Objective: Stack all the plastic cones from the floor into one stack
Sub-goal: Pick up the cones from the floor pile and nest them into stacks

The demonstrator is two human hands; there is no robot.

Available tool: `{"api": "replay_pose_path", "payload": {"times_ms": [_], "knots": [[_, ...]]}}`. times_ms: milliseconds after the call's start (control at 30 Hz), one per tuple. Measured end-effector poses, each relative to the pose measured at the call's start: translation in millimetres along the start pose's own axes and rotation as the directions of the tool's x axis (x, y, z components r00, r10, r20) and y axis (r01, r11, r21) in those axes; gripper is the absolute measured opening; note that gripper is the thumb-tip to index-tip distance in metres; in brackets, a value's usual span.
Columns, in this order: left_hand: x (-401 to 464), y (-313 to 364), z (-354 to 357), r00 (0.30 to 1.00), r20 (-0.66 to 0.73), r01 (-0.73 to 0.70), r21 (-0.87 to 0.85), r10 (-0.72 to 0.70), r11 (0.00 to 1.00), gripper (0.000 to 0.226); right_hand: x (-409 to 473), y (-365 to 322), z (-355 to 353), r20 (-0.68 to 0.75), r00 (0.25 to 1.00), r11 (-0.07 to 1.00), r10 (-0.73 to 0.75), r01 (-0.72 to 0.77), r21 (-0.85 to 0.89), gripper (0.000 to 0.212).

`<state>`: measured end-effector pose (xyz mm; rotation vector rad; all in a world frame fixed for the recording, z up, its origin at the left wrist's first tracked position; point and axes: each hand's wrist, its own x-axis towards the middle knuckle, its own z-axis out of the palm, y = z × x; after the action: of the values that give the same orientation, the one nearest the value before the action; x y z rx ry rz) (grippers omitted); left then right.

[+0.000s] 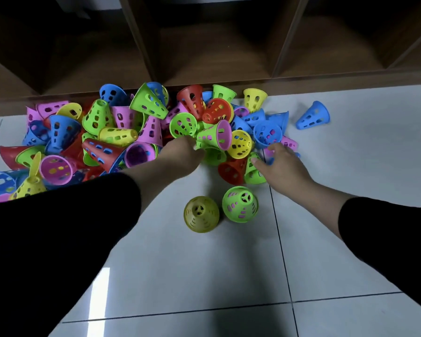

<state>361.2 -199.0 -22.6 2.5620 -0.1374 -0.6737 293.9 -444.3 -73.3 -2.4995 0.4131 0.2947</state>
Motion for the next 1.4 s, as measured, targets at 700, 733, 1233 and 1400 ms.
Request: {"api": "replay_pose_path", "payload": {"times_ms": [700, 733, 1233, 1400], "knots": [[43.7, 26.1, 51.2, 0.934, 0.125, 0.351, -0.500, -0.335, 0.791, 0.022, -21.8, -2.6, 0.1, 0.202, 0.964, 0.940, 0.174, -0.223, 0.257, 0.038], [40.9, 22.9, 49.7, 0.938, 0.111, 0.341, -0.471, -0.328, 0.814, 0.024, -24.8, -4.1, -6.1, 0.170, 0.972, 0.936, 0.162, -0.205, 0.285, 0.033], [0.7, 5.4, 56.9, 0.960, 0.221, 0.160, 0.063, -0.170, 0.985, 0.107, -92.6, -40.4, -57.1, 0.058, 0.972, 0.742, -0.226, 0.133, 0.657, 0.053], [0.2, -4.6, 51.4, 0.957, 0.215, 0.209, -0.046, -0.194, 0.977, 0.094, -114.3, -43.4, -48.0, 0.062, 0.936, 0.632, -0.348, 0.184, 0.753, 0.063]]}}
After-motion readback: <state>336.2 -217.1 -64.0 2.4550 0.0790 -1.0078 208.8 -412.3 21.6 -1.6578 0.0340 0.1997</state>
